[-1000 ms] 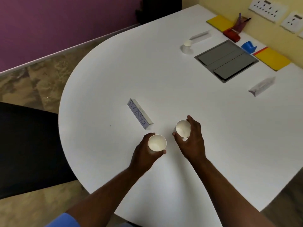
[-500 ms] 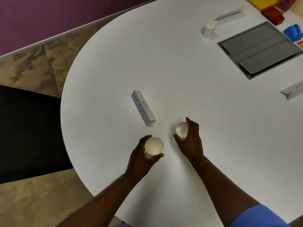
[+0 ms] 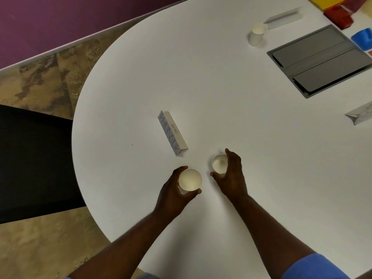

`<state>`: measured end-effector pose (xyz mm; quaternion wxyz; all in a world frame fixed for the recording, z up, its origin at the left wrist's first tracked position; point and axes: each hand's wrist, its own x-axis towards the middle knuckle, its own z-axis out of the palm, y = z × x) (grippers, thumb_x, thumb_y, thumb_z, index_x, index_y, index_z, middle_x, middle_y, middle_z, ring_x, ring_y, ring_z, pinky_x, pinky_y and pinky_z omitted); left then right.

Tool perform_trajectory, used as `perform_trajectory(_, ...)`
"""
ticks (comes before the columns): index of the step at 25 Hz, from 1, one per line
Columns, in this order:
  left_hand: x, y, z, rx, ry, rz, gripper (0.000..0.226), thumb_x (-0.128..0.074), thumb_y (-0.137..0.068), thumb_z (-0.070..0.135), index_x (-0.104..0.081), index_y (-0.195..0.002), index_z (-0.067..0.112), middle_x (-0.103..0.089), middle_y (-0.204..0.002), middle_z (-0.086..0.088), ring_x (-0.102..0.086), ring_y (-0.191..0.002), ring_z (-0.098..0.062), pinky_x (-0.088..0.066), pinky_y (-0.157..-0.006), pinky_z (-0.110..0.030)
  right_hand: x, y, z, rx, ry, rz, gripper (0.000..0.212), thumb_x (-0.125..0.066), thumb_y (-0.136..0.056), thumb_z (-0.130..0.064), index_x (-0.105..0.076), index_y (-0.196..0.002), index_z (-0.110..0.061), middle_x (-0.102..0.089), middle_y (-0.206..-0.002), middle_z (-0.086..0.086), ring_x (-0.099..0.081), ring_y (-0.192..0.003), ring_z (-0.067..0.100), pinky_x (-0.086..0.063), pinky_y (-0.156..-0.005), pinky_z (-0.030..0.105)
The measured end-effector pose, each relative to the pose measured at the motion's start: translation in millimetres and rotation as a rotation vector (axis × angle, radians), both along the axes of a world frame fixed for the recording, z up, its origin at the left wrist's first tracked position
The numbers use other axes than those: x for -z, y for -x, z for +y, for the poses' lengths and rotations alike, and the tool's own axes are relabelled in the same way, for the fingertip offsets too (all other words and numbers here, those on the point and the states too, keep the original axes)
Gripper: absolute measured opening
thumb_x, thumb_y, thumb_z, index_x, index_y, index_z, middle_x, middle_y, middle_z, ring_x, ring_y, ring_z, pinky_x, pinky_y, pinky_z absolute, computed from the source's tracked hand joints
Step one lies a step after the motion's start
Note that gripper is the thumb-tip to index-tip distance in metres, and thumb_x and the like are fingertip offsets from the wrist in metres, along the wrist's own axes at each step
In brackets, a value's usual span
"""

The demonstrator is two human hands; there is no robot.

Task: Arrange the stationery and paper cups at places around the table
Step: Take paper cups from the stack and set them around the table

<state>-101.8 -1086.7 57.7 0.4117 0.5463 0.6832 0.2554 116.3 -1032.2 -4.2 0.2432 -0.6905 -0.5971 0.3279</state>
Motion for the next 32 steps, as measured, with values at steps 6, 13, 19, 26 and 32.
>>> perform_trajectory(6, -20, -14, -6, 0.035, -0.063, -0.004, 0.083, -0.090, -0.069, 0.054, -0.046, -0.138, 0.040, -0.057, -0.131, 0.027, -0.054, -0.116, 0.009, -0.042, -0.090, -0.001, -31, -11, -21, 0.025, -0.069, 0.012, 0.102, -0.086, -0.078, -0.032, -0.025, -0.159, -0.018, -0.027, -0.163, 0.001, -0.025, -0.150, 0.019, -0.042, -0.112, 0.043)
perform_trajectory(13, -53, -38, -42, 0.057, -0.147, -0.038, 0.084, -0.090, -0.067, 0.056, -0.044, -0.137, 0.044, -0.056, -0.134, 0.030, -0.054, -0.119, 0.007, -0.043, -0.091, -0.004, -89, -20, -68, 0.075, -0.337, 0.145, 0.079, -0.071, -0.090, -0.038, -0.032, -0.155, -0.015, -0.030, -0.160, -0.004, -0.028, -0.151, 0.013, -0.034, -0.119, 0.033)
perform_trajectory(19, -88, -64, -89, 0.091, -0.223, -0.108, 0.075, -0.083, -0.066, 0.066, -0.040, -0.127, 0.064, -0.055, -0.125, 0.042, -0.057, -0.115, 0.011, -0.049, -0.087, -0.008, -138, -13, -130, -0.017, -0.420, 0.220, 0.070, -0.065, -0.094, -0.043, -0.039, -0.152, -0.012, -0.036, -0.158, -0.003, -0.032, -0.149, 0.012, -0.029, -0.119, 0.023)
perform_trajectory(26, -107, -75, -141, 0.176, -0.250, -0.211, 0.089, -0.079, -0.059, 0.068, -0.037, -0.137, 0.060, -0.060, -0.126, 0.032, -0.062, -0.113, 0.003, -0.059, -0.092, -0.026, -168, 5, -210, -0.037, -0.460, 0.226, 0.080, -0.070, -0.088, -0.051, -0.040, -0.152, -0.014, -0.037, -0.158, -0.004, -0.033, -0.148, 0.011, -0.032, -0.116, 0.022)
perform_trajectory(32, -123, -70, -185, 0.265, -0.305, -0.248, 0.086, -0.078, -0.061, 0.068, -0.032, -0.134, 0.069, -0.056, -0.119, 0.046, -0.061, -0.111, 0.010, -0.053, -0.085, -0.011, -186, 13, -263, 0.041, -0.464, 0.204, 0.082, -0.076, -0.083, -0.053, -0.042, -0.150, -0.021, -0.045, -0.148, -0.011, -0.043, -0.139, 0.003, -0.038, -0.110, 0.017)
